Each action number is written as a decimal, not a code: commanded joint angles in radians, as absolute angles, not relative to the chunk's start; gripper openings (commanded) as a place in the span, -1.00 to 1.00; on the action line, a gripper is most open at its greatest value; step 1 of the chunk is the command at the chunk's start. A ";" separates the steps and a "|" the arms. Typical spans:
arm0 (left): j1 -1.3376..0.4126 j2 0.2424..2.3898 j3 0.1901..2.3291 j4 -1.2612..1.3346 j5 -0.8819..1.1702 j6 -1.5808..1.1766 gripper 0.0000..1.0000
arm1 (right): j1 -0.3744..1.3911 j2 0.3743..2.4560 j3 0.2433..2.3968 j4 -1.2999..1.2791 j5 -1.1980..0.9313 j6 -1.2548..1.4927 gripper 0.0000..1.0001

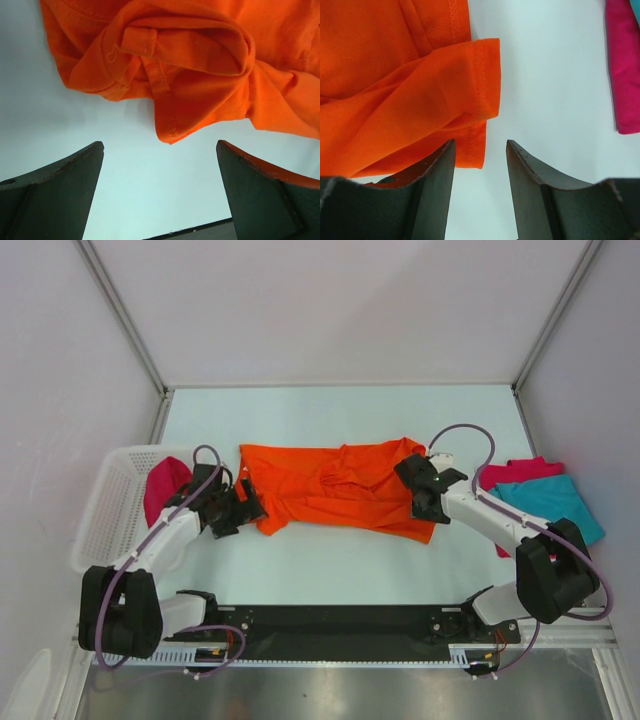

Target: Fold and stack the t-shirts

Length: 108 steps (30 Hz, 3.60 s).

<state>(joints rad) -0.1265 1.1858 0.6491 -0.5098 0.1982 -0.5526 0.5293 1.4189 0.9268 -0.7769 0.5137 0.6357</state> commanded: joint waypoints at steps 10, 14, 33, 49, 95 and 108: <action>-0.235 1.292 0.643 -0.356 0.236 -0.644 0.99 | 0.545 1.453 0.914 -0.738 0.505 0.676 0.00; -0.262 1.331 0.634 -0.319 0.239 -0.663 0.99 | 0.546 1.474 0.911 -0.724 0.500 0.681 0.00; -0.276 1.376 0.589 -0.224 0.248 -0.663 0.89 | 0.555 1.491 0.905 -0.736 0.509 0.709 0.02; -0.276 1.358 0.580 -0.227 0.256 -0.655 0.80 | 0.638 1.465 0.822 -0.772 0.476 0.811 0.03; -0.273 1.002 1.076 -0.722 0.172 -0.555 -1.00 | 0.718 1.183 1.204 -1.029 0.716 0.726 -1.00; -0.270 0.782 1.414 -1.031 0.095 -0.584 -1.00 | 0.768 0.986 1.387 -1.195 0.856 0.772 -1.00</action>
<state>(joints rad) -0.2710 0.8356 1.3178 -0.9440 0.1257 -0.5758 0.7460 1.0271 1.3071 -1.1236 0.7433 0.7517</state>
